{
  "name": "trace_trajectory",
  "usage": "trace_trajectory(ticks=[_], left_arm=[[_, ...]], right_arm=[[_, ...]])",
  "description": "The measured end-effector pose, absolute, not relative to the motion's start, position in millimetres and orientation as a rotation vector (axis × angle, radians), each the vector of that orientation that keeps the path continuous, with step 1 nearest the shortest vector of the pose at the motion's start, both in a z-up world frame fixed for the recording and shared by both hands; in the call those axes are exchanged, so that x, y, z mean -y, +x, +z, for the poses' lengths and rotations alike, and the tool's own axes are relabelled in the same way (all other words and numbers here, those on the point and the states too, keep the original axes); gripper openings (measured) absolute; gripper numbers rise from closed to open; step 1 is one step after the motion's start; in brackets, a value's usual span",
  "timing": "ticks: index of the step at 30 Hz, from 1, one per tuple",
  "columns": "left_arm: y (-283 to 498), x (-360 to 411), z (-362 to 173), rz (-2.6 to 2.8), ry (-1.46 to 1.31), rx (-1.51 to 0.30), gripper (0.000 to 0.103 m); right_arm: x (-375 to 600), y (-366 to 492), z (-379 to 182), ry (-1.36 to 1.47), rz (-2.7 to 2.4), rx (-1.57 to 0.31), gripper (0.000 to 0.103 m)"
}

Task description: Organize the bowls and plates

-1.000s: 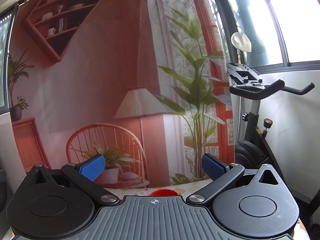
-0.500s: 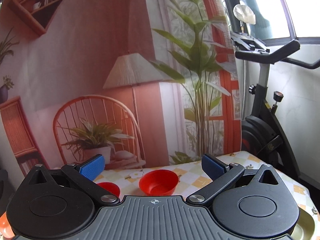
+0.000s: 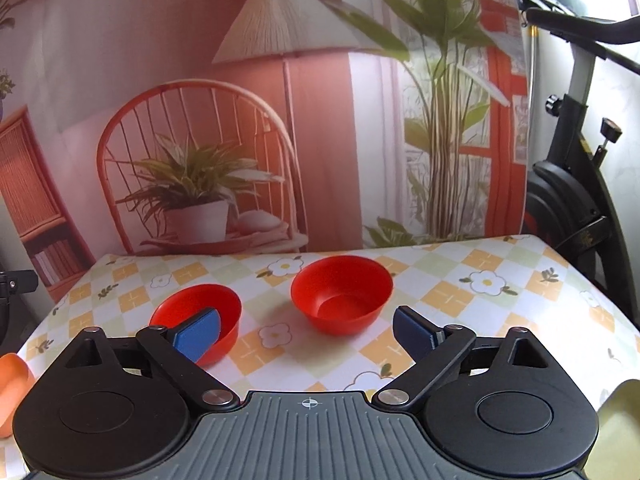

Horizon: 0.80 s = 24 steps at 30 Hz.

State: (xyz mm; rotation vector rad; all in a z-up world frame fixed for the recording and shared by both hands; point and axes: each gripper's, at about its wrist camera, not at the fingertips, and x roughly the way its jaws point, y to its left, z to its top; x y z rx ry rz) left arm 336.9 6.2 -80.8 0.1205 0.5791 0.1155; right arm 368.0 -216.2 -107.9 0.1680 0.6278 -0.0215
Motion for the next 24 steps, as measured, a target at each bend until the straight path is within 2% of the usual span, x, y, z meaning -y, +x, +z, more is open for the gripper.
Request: trace_trajectory(ticks=[6,8,9,10,14,16,18,20,24], left_arm=[[368.9,3.6,-105.0,0.047,0.115,-0.61,0.08],[381.4,5.8,-112.4,0.049,0.108,-0.625,0.08],[389.7,6.0,-116.1,0.057,0.105,-0.641,0.08],[396.5,6.3,-119.0,0.06,0.1,-0.655,0.08],[420.3,1.0,-131.6,0.026,0.025,-0.706,0.077],[430.1,-2.1,-140.8,0.0,-0.031,-0.746,0.075],[439.0,-3.0,-151.6,-0.01,-0.064,-0.785,0.071],[445.9,-1.9,-161.9,-0.02,-0.074,-0.822,0.064],[452.1,0.7,-174.5,-0.042,-0.071,-0.849,0.062]], right_arm=[[206.5,400.2,-122.1,0.11,0.011,-0.66,0.088],[204.2,413.1,-126.1,0.1,0.034,-0.677,0.077],[202.9,419.2,-128.4,0.097,0.042,-0.688,0.068],[201.7,426.4,-131.0,0.094,0.05,-0.704,0.065],[192.8,452.8,-142.8,0.077,0.096,-0.755,0.061],[187.4,461.9,-149.6,0.067,0.113,-0.773,0.05],[182.4,468.8,-157.8,0.077,0.128,-0.796,0.043],[177.8,473.9,-164.5,0.092,0.142,-0.817,0.042],[167.0,483.8,-173.8,0.081,0.172,-0.843,0.037]])
